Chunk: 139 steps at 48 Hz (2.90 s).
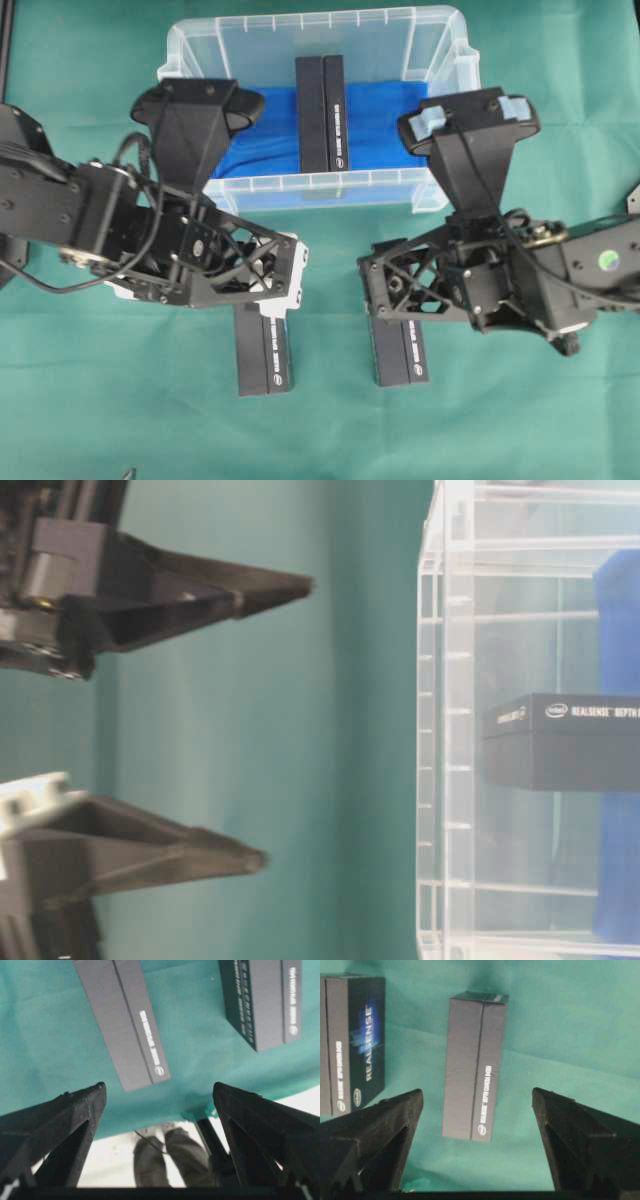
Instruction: Take the box out of the case with both arms.
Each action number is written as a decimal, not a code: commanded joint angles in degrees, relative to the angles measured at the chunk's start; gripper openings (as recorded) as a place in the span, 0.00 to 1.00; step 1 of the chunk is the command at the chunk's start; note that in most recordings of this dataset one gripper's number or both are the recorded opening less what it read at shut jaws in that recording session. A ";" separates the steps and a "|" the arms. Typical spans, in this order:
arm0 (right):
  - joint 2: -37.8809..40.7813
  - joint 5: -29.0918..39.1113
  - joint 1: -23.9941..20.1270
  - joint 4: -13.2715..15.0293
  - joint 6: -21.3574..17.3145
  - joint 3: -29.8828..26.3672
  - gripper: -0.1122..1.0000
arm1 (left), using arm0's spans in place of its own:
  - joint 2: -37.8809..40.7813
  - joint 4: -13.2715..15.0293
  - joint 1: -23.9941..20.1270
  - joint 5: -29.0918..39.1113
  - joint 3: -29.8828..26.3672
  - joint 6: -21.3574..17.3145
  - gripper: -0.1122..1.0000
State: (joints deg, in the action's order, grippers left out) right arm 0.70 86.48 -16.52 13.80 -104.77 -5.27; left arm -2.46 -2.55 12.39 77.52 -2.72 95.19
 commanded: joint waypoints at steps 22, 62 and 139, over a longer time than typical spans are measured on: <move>-1.85 4.83 1.58 1.05 3.25 -5.98 0.88 | -1.58 -0.70 -0.35 5.54 -5.36 -0.79 0.92; -2.02 6.50 1.58 0.70 3.69 -5.98 0.88 | -2.46 -0.79 -0.26 5.89 -4.92 -0.88 0.91; -25.93 8.61 0.97 -1.93 -0.26 19.16 0.85 | -24.17 -0.79 4.04 12.57 17.84 8.44 0.91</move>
State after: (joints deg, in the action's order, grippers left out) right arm -24.70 95.27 -15.38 11.87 -104.94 14.41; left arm -26.46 -3.16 16.17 90.26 15.82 103.45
